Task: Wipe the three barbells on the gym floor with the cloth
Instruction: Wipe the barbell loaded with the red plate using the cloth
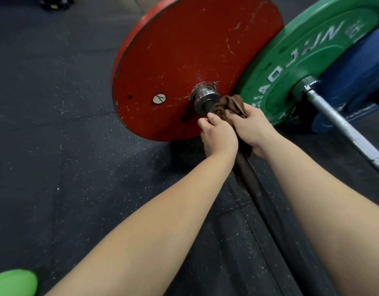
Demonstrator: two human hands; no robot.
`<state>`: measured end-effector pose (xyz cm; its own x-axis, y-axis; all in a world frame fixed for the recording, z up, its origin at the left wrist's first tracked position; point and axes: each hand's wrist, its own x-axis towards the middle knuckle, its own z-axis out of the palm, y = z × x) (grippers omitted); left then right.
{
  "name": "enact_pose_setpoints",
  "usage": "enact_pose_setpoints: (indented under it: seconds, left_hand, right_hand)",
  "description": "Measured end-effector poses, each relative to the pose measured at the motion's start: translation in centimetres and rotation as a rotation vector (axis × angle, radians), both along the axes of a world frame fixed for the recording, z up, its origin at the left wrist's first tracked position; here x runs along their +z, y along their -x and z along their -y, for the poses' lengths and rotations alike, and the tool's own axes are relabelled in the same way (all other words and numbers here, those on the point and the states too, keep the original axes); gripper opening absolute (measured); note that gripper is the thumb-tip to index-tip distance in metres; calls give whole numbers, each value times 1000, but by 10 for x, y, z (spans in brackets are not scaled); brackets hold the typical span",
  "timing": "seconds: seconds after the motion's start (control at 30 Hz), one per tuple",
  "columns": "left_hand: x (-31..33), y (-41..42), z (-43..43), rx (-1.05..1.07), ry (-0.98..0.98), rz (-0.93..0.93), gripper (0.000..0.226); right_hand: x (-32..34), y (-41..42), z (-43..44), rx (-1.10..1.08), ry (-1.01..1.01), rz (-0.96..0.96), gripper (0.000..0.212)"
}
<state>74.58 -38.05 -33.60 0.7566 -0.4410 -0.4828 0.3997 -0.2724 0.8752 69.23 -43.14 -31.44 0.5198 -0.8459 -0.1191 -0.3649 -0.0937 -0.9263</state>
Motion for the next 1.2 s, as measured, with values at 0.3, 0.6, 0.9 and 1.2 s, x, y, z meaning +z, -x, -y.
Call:
enact_pose_setpoints:
  seconds: [0.3, 0.6, 0.9, 1.2]
  left_hand:
    - [2, 2, -1, -12, -5, 37, 46]
    - [3, 2, -1, -20, -6, -5, 48]
    - [1, 3, 2, -15, 20, 27, 50]
    - [4, 1, -1, -44, 2, 3, 50]
  right_hand:
    - [-13, 53, -34, -33, -109, 119, 15]
    - [-4, 29, -24, -84, -135, 52, 11]
    - [-16, 74, -47, -43, -120, 81, 17]
    - [-7, 50, -43, -101, -161, 10, 15]
